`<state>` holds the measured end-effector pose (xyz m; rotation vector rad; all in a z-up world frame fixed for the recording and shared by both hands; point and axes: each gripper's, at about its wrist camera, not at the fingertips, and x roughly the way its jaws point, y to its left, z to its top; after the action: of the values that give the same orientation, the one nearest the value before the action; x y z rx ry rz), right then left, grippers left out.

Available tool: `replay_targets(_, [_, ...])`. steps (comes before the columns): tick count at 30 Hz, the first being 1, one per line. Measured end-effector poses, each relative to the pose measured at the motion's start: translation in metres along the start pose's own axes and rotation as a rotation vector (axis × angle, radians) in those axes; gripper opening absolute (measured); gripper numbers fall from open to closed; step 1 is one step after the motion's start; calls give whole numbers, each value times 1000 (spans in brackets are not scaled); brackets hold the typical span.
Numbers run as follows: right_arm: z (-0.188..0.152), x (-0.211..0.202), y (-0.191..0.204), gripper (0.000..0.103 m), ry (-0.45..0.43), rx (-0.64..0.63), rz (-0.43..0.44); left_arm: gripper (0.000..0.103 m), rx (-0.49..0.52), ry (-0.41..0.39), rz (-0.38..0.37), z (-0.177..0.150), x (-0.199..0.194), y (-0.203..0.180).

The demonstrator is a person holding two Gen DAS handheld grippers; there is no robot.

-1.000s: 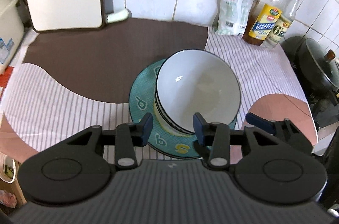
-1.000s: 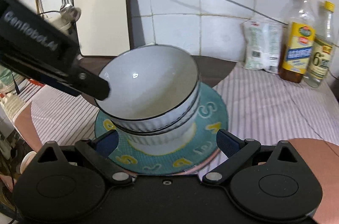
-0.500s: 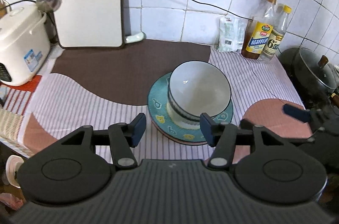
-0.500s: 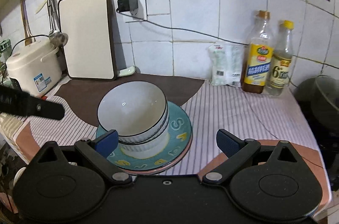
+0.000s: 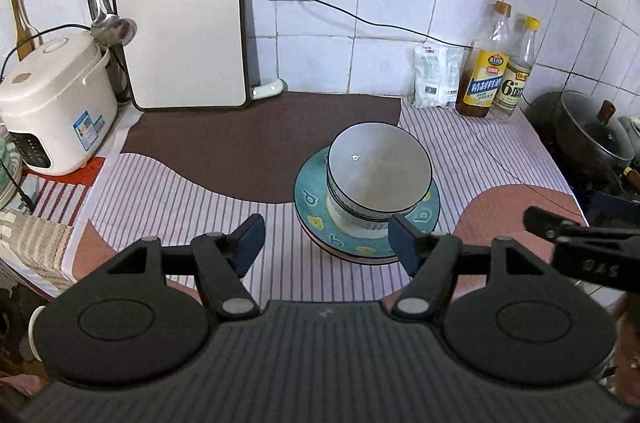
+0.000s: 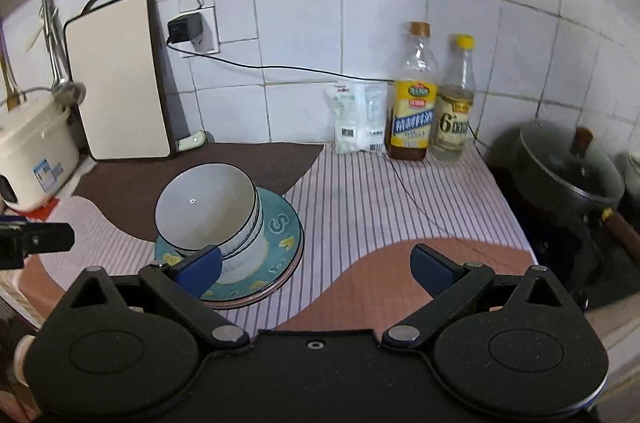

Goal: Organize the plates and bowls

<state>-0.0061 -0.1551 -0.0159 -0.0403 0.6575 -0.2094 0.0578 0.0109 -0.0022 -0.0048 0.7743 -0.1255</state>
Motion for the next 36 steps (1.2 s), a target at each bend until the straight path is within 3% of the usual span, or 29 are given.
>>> replay_targets(19, [-12, -35, 4, 102, -37, -69, -34, 100, 3, -76, 70, -25, -16, 5])
replay_targets(27, [-17, -38, 6, 102, -48, -68, -29, 101, 6, -73, 72, -35, -17, 10])
replay_targets(36, [-21, -41, 9, 102, -73, -88, -62, 101, 25, -128, 102, -40, -24, 8])
